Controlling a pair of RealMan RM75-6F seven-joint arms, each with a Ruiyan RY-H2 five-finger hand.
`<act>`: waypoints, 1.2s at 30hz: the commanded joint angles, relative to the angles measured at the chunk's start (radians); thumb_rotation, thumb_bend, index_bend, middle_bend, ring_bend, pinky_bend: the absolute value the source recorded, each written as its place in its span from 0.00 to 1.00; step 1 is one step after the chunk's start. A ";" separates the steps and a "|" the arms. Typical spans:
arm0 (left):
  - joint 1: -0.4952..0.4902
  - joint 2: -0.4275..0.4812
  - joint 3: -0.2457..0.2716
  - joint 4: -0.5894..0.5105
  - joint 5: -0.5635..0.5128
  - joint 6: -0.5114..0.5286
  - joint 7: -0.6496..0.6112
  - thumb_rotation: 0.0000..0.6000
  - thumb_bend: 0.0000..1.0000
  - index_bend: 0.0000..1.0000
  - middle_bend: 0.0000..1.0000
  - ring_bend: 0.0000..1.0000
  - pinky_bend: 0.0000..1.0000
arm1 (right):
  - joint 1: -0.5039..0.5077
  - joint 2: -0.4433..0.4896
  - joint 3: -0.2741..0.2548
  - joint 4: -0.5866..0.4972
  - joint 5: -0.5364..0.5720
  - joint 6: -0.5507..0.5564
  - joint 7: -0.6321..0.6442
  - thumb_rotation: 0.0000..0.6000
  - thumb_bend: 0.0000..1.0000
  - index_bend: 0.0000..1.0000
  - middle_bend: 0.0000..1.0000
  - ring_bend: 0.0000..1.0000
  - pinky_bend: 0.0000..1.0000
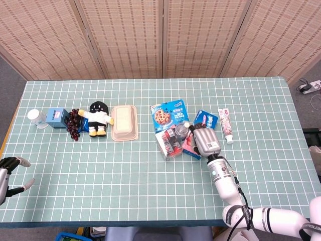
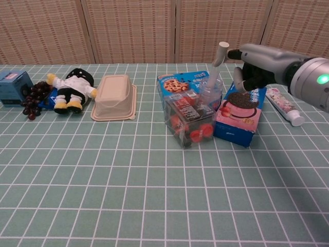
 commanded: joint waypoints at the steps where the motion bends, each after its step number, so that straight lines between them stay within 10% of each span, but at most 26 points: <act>1: 0.001 0.001 -0.001 -0.001 -0.002 0.001 -0.002 1.00 0.14 0.56 0.43 0.35 0.53 | 0.007 -0.002 -0.001 -0.006 0.000 0.003 -0.005 1.00 0.92 0.16 1.00 1.00 1.00; 12: -0.001 0.003 0.002 -0.001 0.004 -0.006 -0.003 1.00 0.14 0.56 0.43 0.35 0.53 | 0.003 0.018 -0.002 -0.034 -0.027 0.043 0.009 1.00 0.86 0.16 1.00 1.00 1.00; 23: -0.005 0.003 0.003 -0.001 0.004 -0.017 -0.001 1.00 0.14 0.56 0.43 0.35 0.53 | -0.036 0.060 0.011 -0.017 -0.123 0.072 0.145 1.00 0.02 0.16 1.00 1.00 1.00; 36: -0.005 0.007 0.002 -0.006 -0.003 -0.023 -0.009 1.00 0.14 0.56 0.43 0.35 0.53 | -0.048 -0.003 0.057 0.110 -0.169 0.023 0.411 1.00 0.07 0.31 1.00 1.00 1.00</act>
